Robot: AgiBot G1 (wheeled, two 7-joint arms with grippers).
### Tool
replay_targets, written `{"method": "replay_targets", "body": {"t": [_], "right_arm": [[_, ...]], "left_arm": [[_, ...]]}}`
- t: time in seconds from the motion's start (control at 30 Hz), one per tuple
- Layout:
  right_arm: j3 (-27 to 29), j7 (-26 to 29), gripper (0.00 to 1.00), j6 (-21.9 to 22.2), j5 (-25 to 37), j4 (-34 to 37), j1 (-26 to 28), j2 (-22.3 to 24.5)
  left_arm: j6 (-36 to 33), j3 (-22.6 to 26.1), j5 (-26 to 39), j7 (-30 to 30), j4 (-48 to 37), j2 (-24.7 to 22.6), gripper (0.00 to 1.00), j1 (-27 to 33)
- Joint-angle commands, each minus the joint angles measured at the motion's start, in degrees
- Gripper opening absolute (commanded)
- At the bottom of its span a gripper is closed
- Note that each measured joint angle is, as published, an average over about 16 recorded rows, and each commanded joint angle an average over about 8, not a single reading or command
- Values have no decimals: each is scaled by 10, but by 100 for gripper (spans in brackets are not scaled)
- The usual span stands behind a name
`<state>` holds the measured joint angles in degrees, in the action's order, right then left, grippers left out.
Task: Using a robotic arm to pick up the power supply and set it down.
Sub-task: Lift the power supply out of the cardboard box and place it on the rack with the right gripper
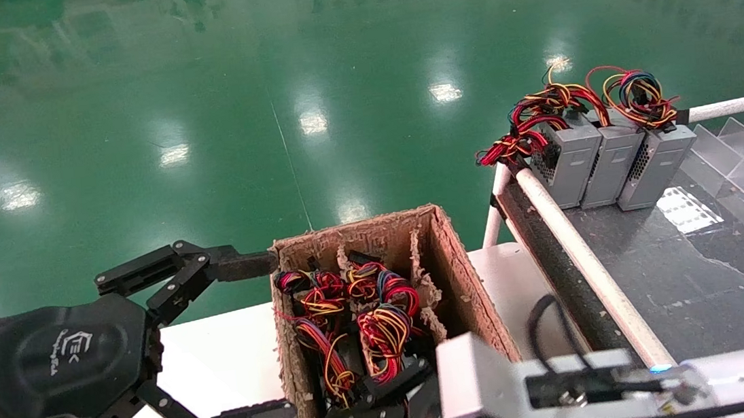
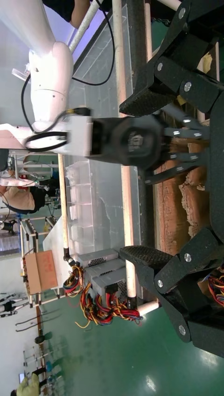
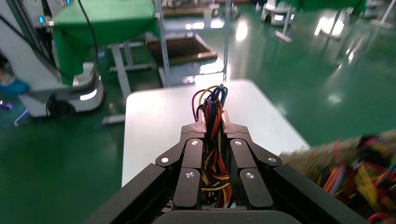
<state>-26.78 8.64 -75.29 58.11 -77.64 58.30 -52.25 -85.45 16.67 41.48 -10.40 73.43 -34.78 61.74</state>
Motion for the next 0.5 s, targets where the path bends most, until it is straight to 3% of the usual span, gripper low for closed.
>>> {"method": "replay_targets", "body": {"t": [0.03,0.5], "right_arm": [[8,0,0,-7,-14,0,6,4],[53,7,0,-22,-82,-1,33,33]], "left_arm": [[0,0,0,0,0,0,100,0],[0,1,0,0,0,0,100,0]]}}
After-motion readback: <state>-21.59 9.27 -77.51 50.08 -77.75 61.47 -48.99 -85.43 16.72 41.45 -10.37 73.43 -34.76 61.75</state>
